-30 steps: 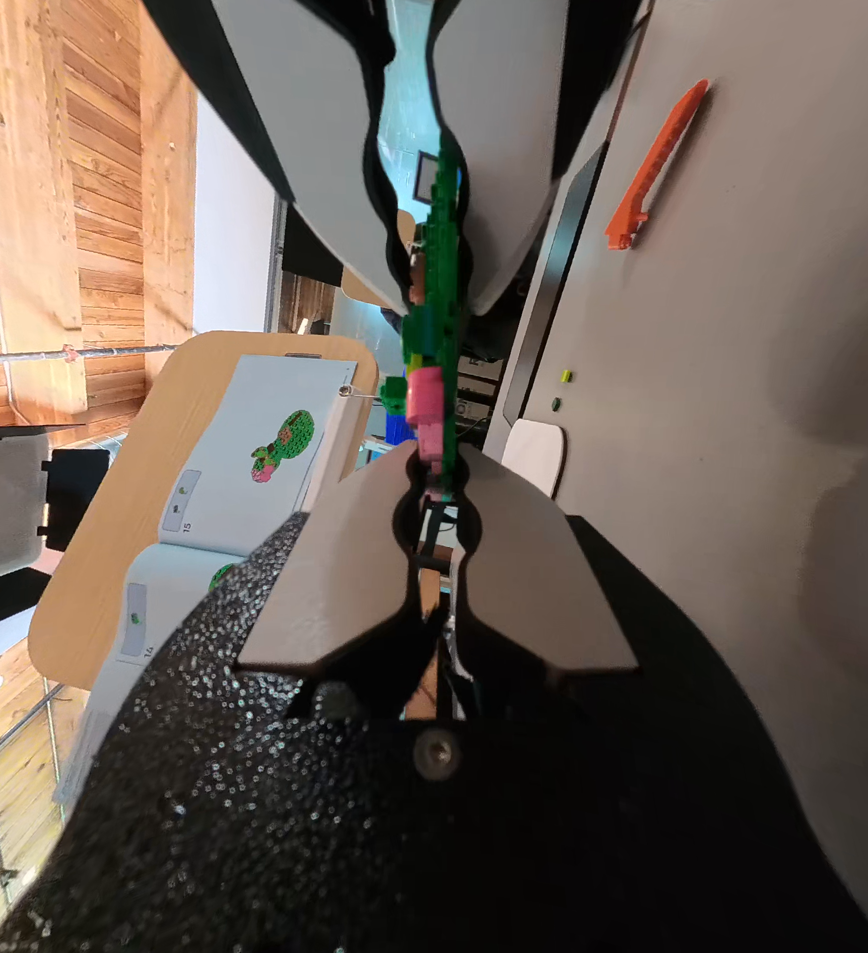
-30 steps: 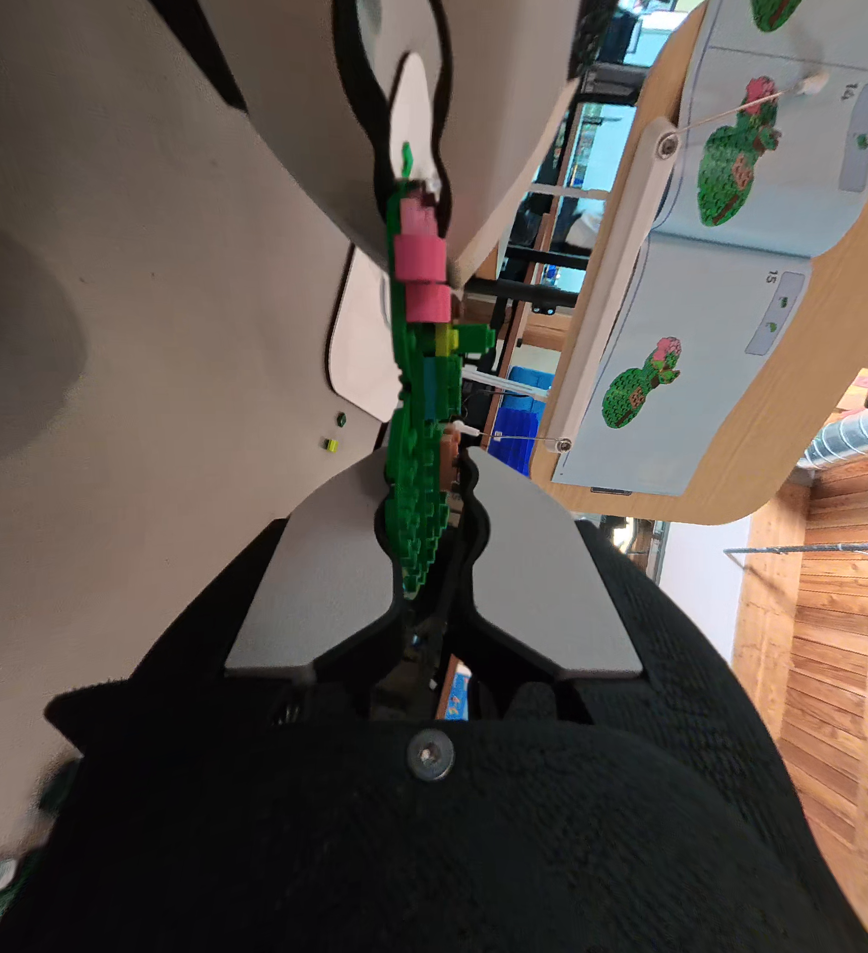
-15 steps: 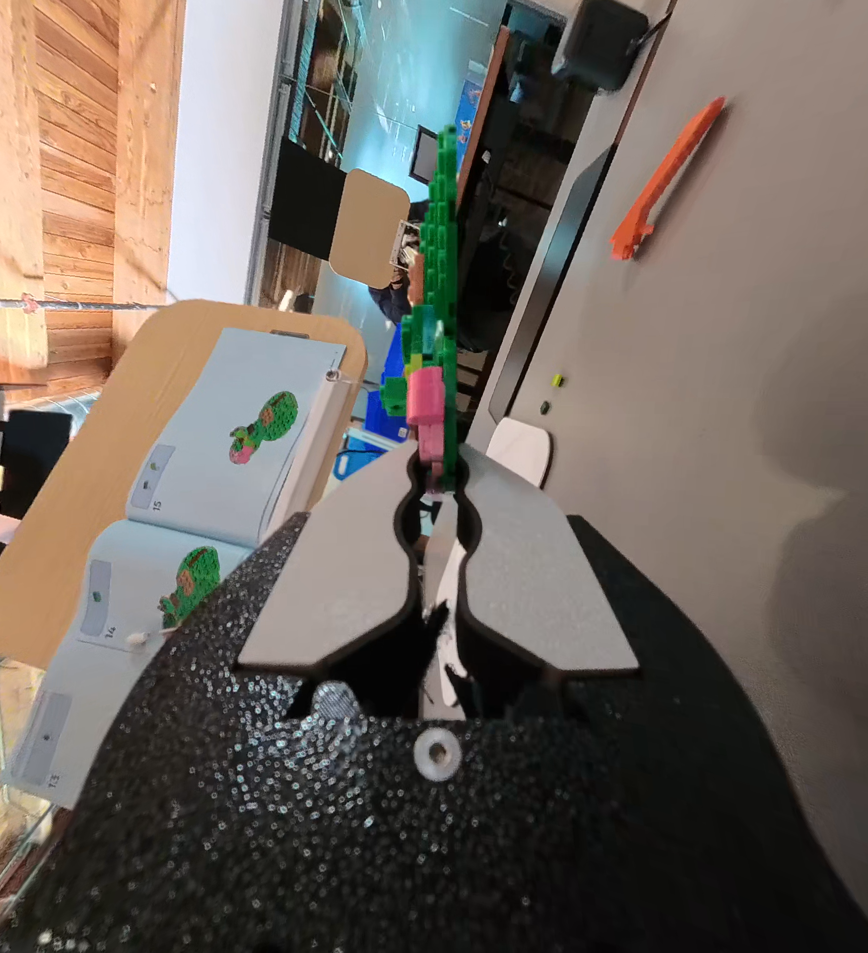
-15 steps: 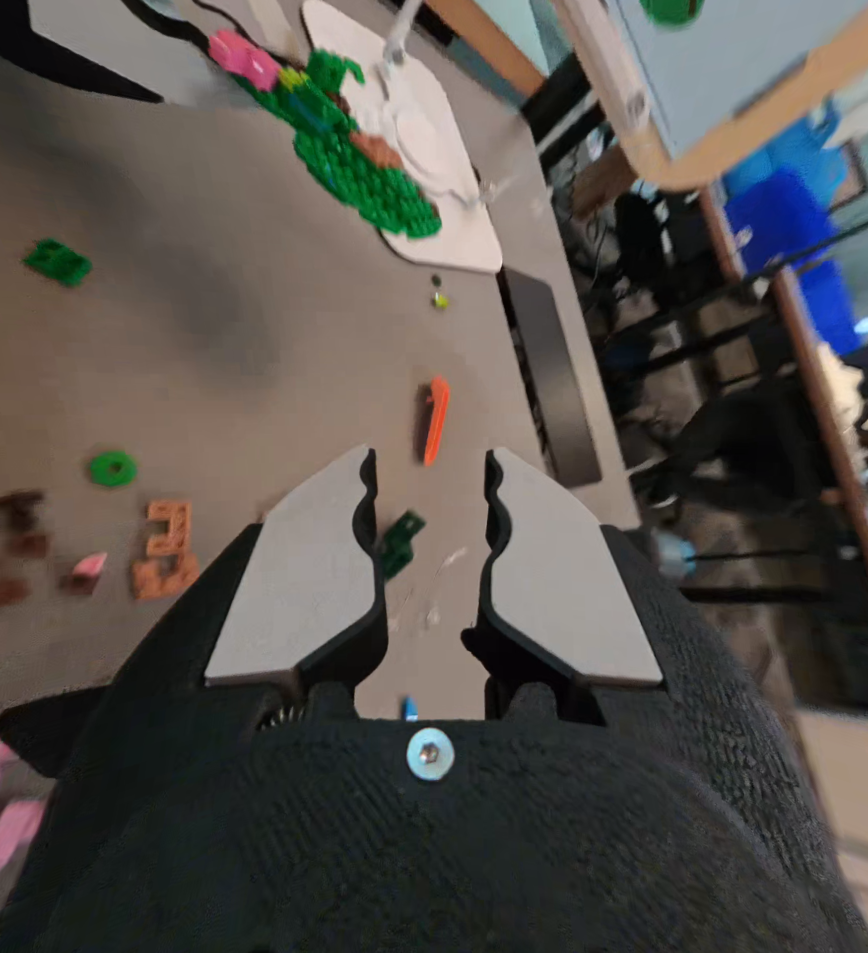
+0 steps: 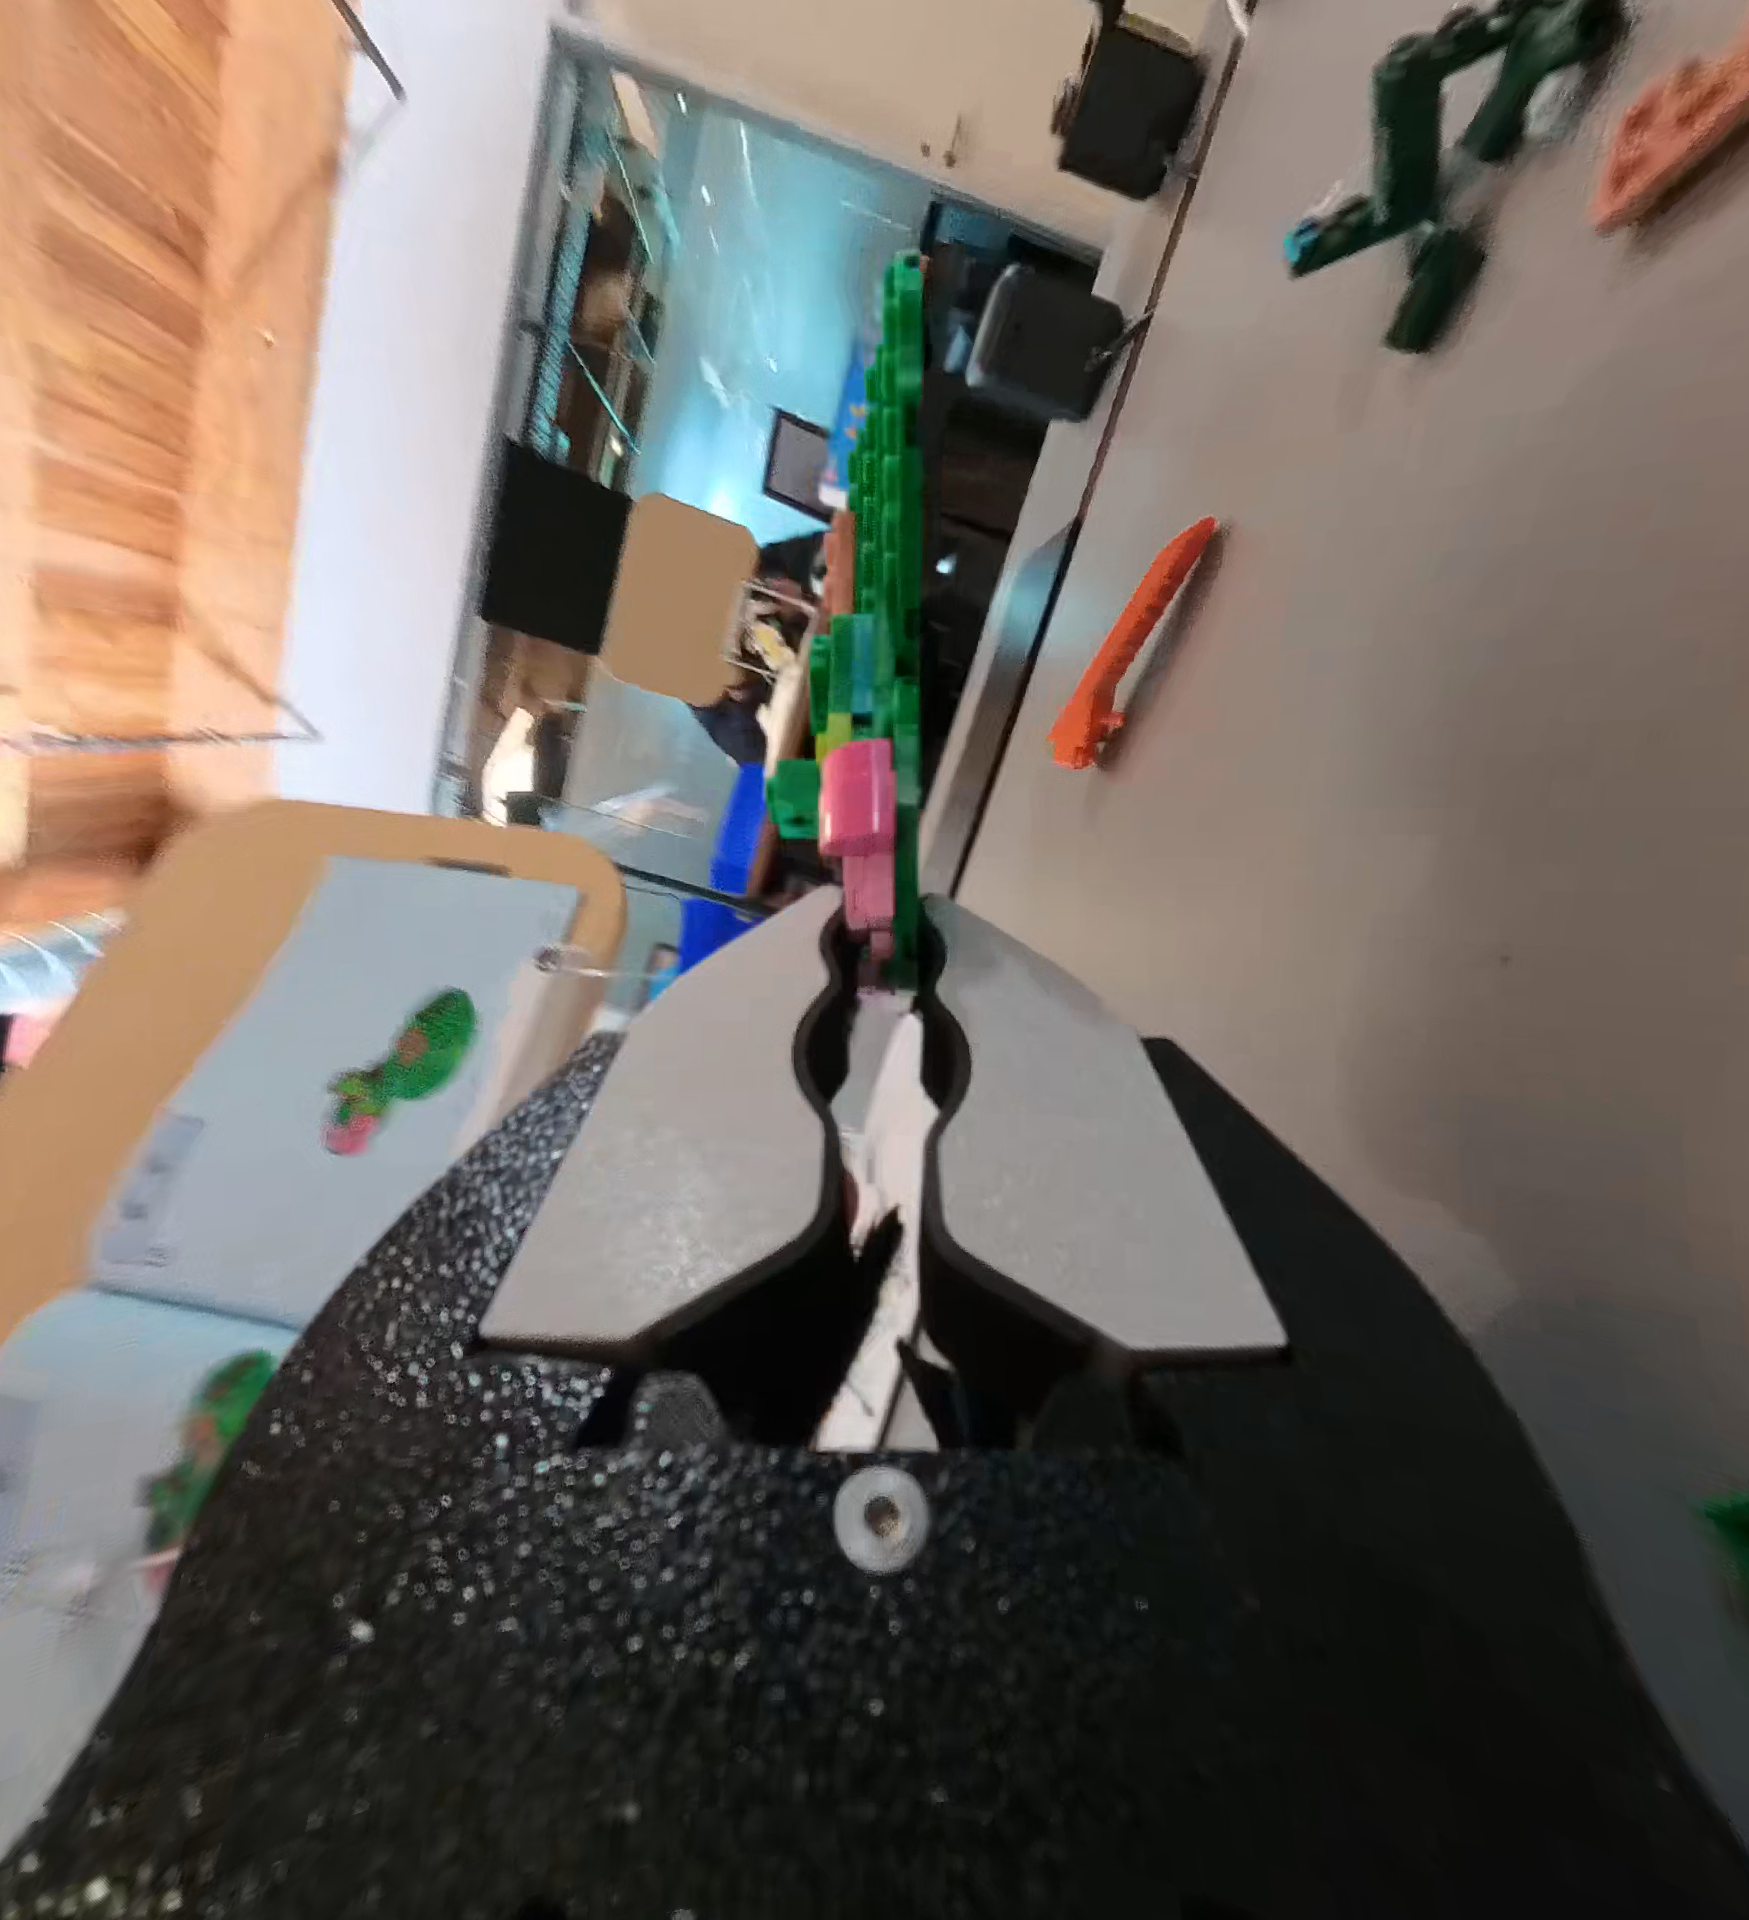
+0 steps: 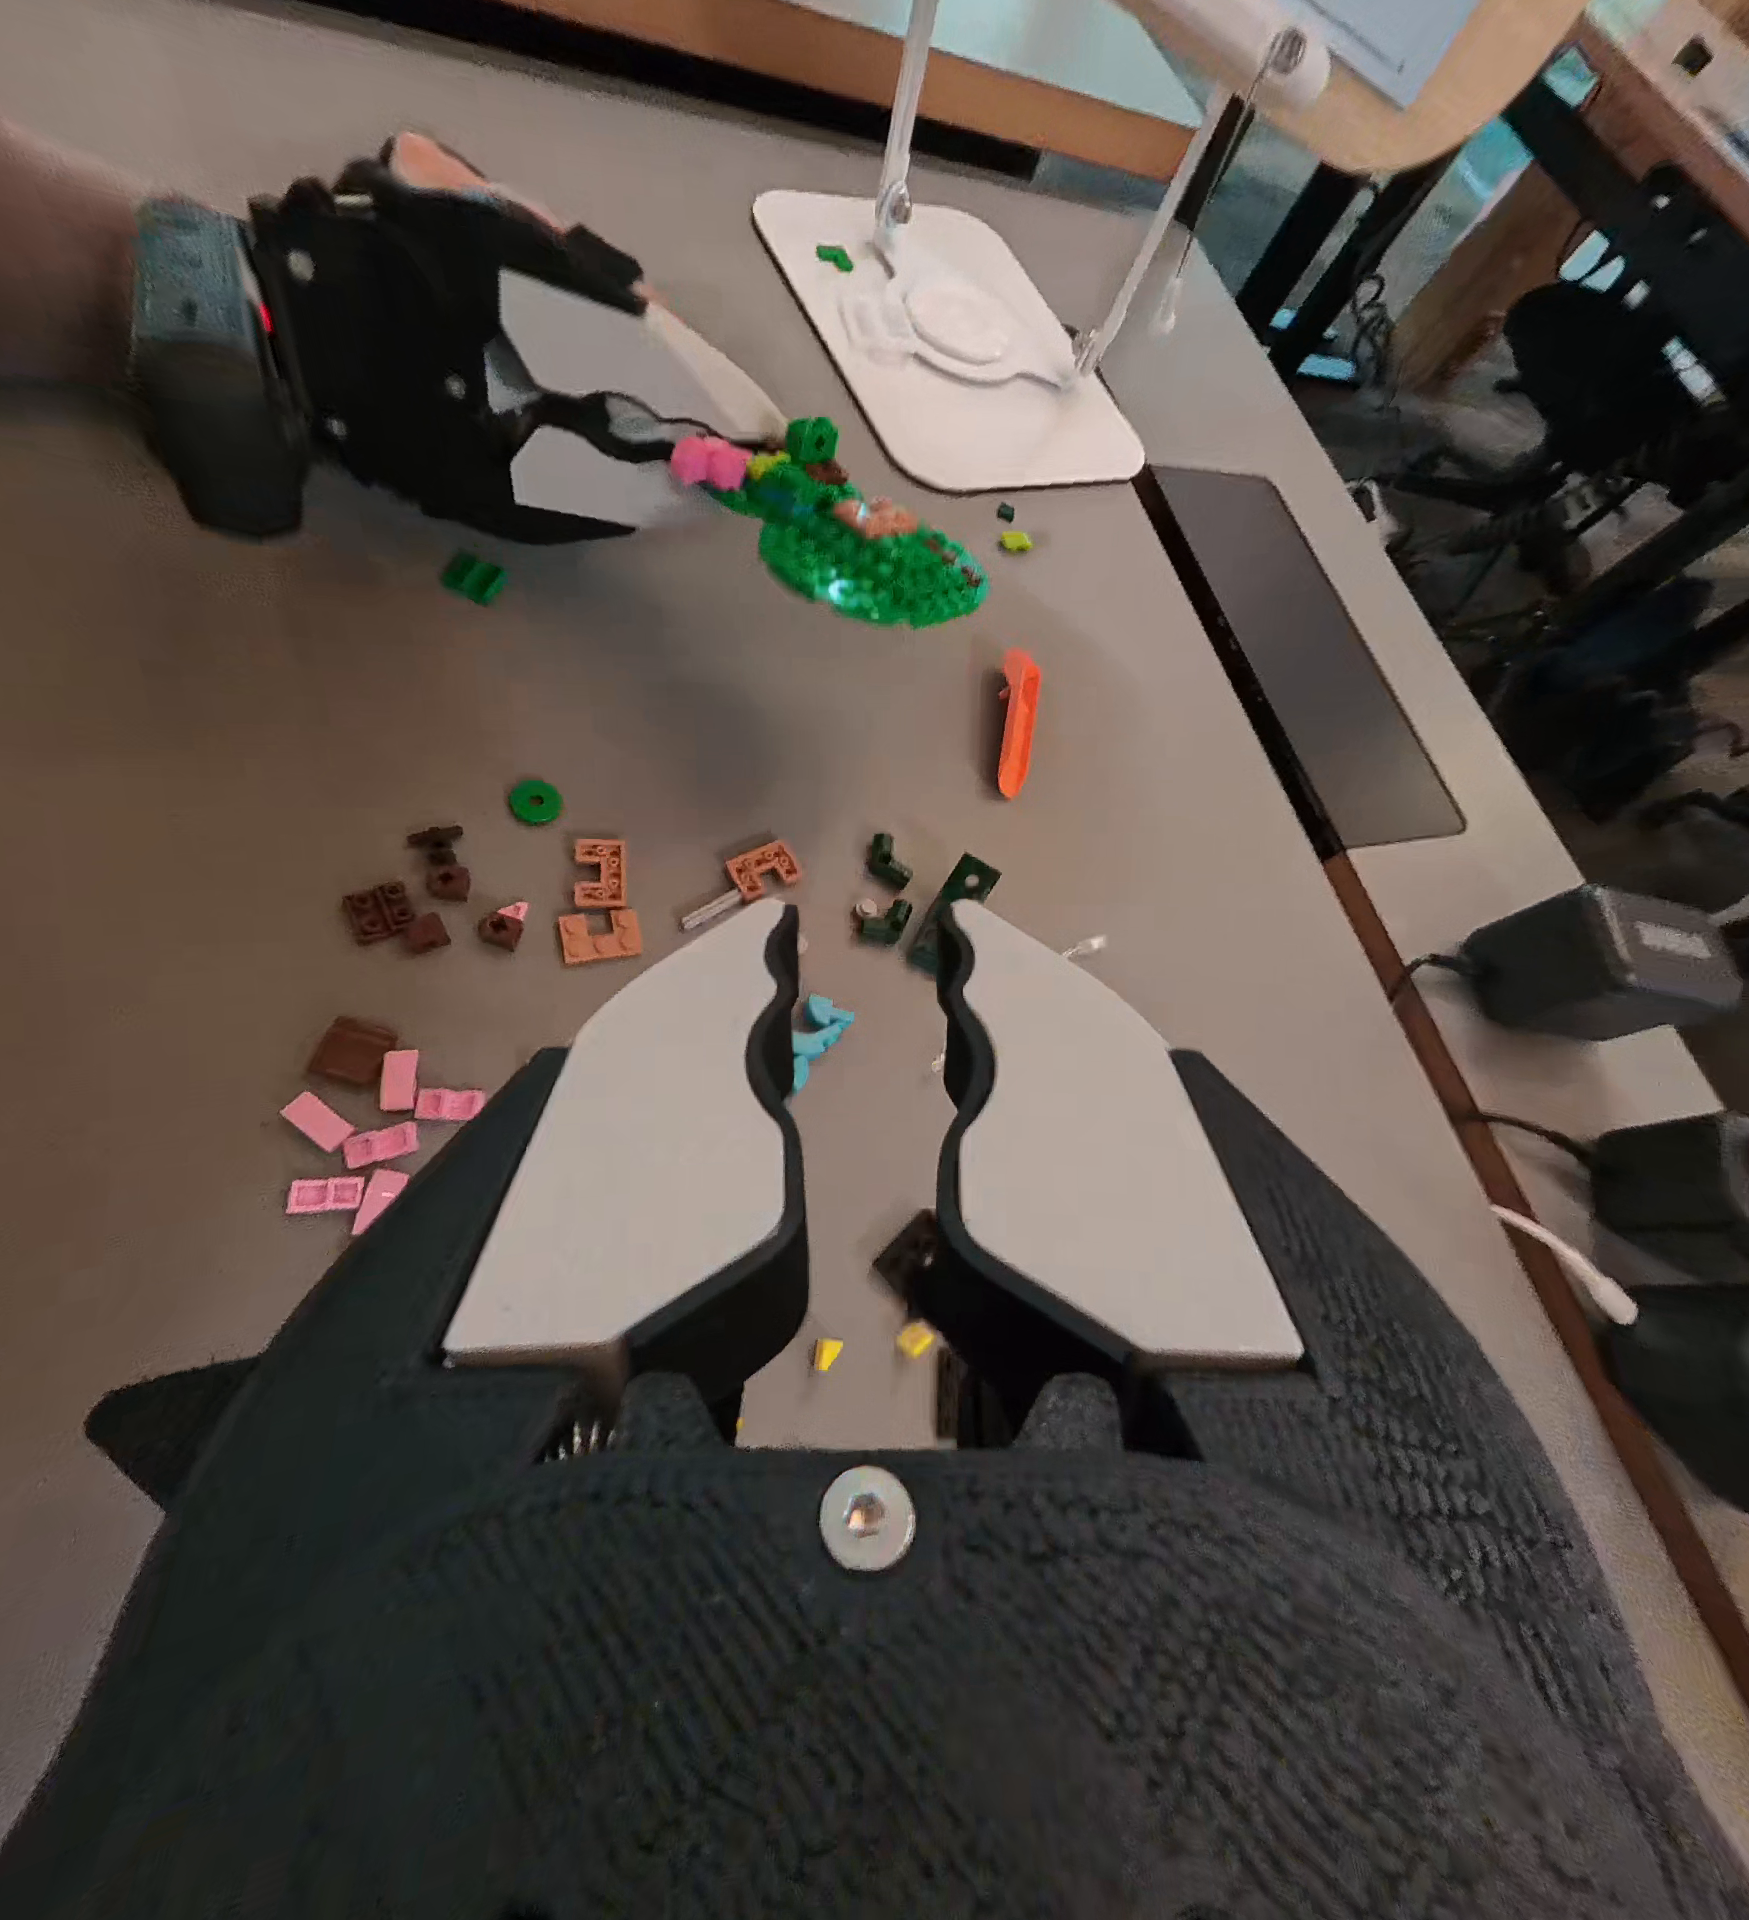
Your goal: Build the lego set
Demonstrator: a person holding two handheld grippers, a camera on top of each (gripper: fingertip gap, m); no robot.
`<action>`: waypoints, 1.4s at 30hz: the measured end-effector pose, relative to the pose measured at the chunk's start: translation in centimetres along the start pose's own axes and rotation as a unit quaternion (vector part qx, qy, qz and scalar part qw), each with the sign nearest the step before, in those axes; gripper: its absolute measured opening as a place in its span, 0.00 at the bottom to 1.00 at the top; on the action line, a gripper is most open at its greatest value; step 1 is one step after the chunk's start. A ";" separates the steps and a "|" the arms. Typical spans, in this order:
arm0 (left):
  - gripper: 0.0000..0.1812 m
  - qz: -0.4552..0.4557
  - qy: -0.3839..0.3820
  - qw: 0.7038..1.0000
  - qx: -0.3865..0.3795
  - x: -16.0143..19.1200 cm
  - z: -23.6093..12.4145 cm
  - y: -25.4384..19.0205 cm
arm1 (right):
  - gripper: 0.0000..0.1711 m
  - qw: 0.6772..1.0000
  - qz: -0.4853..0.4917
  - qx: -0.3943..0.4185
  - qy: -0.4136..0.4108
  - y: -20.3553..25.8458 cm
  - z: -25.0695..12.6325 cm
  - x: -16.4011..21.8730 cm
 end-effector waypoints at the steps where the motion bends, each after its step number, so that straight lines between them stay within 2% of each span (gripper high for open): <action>1: 0.05 -0.020 0.010 1.000 0.003 0.3 0.2 0.3 | 0.14 1.000 0.009 -0.003 0.001 -0.1 0.0 0.3; 5: 0.05 -0.029 0.037 0.999 -0.014 1.5 0.3 1.1 | 0.13 0.999 0.030 -0.019 0.006 -0.2 0.1 0.9; 8: 0.05 0.010 0.028 0.999 -0.030 1.8 -0.1 1.3 | 0.09 0.999 0.037 -0.025 0.008 -0.3 0.1 1.2; 11: 0.05 0.030 0.009 0.998 -0.046 1.8 -0.6 1.6 | 0.00 0.998 0.053 -0.042 0.000 -0.3 -0.1 1.5; 17: 0.04 0.063 -0.010 0.995 -0.076 1.1 -1.4 1.9 | 0.00 0.998 0.047 -0.046 0.016 -0.2 0.0 1.9; 42: 0.05 0.084 -0.027 0.995 -0.052 0.5 -1.6 1.0 | 0.00 0.998 0.029 -0.015 0.058 -0.7 0.2 3.3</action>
Point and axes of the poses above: each gripper's, where its closed fingertips meet, z out along the fingers, x out of its underside, y = z × x across the jaws, the point moved 5 cm from there along -z, back along the fingers
